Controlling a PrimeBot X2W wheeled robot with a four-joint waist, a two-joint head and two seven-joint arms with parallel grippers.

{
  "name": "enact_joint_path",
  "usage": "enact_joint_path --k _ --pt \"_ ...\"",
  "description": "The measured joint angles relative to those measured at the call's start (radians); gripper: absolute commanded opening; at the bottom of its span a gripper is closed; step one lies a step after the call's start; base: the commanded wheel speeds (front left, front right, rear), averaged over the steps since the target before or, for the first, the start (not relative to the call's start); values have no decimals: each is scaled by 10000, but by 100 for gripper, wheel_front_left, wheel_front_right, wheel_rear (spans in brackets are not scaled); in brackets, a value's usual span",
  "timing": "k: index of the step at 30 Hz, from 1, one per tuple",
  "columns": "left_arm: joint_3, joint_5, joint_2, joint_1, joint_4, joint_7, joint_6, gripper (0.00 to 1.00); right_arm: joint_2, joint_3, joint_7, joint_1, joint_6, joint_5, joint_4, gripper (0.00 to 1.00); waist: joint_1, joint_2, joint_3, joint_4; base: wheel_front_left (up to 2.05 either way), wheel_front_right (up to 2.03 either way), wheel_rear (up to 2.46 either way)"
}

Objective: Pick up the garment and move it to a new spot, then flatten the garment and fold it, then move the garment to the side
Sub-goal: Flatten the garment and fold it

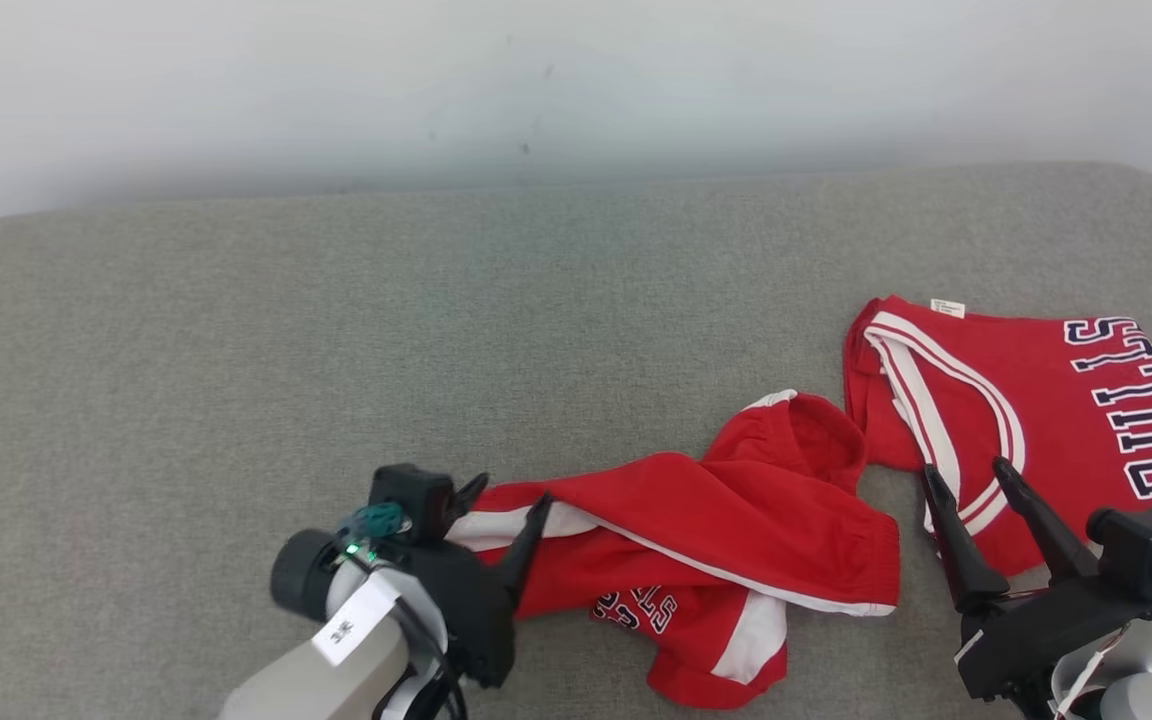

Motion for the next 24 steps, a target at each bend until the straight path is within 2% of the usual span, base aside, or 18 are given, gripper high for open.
enact_joint_path --k 12,24 --pt "470 -107 708 824 56 -100 151 100 10 81 98 232 -4 15 -6 100 0 0 -263 401 0 0 0" --pt "786 -654 635 1301 -115 -88 153 100 6 119 234 213 -13 15 -94 100 0 0 -256 410 0 0 0"
